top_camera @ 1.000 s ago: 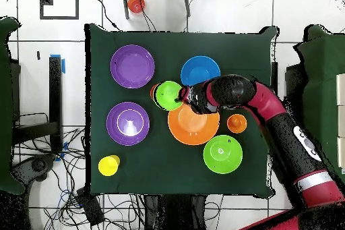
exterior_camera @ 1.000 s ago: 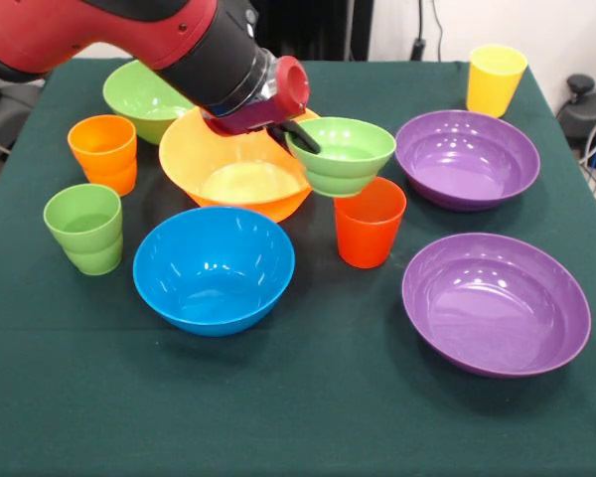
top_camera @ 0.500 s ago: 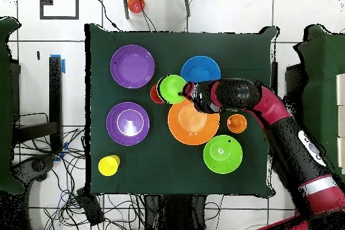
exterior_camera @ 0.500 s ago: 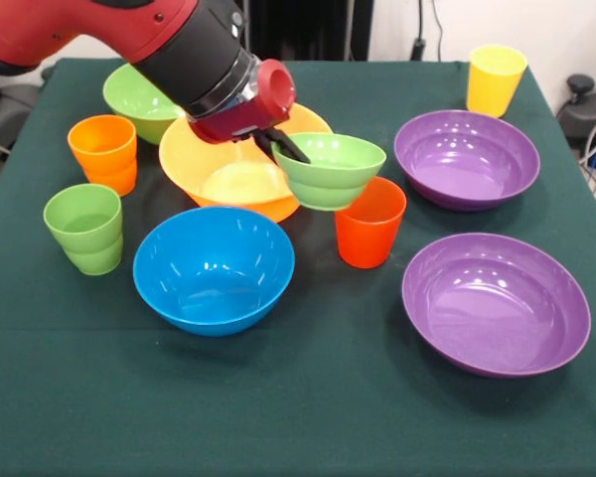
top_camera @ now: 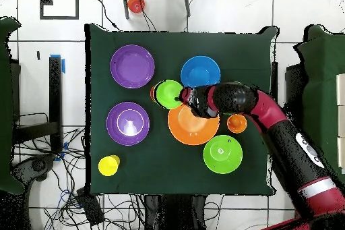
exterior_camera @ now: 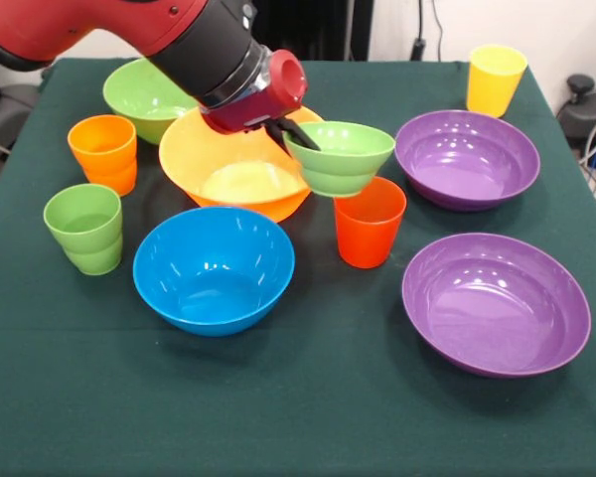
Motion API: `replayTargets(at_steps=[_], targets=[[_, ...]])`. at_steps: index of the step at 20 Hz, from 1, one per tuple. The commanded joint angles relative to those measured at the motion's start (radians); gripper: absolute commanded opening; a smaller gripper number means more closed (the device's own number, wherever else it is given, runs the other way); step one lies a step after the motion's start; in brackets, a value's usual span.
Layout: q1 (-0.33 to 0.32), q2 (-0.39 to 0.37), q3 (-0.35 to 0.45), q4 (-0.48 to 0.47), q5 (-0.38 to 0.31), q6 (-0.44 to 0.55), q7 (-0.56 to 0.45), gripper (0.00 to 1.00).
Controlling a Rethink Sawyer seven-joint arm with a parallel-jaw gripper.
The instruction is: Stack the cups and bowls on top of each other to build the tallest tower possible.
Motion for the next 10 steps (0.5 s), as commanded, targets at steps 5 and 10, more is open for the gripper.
replayTargets(at_steps=[5, 10], targets=[[0.015, 0.015, -0.028, 0.075, -0.046, -0.108, -0.078, 0.00], [0.003, 0.012, -0.031, 0.097, -0.048, -0.124, -0.075, 0.00]])
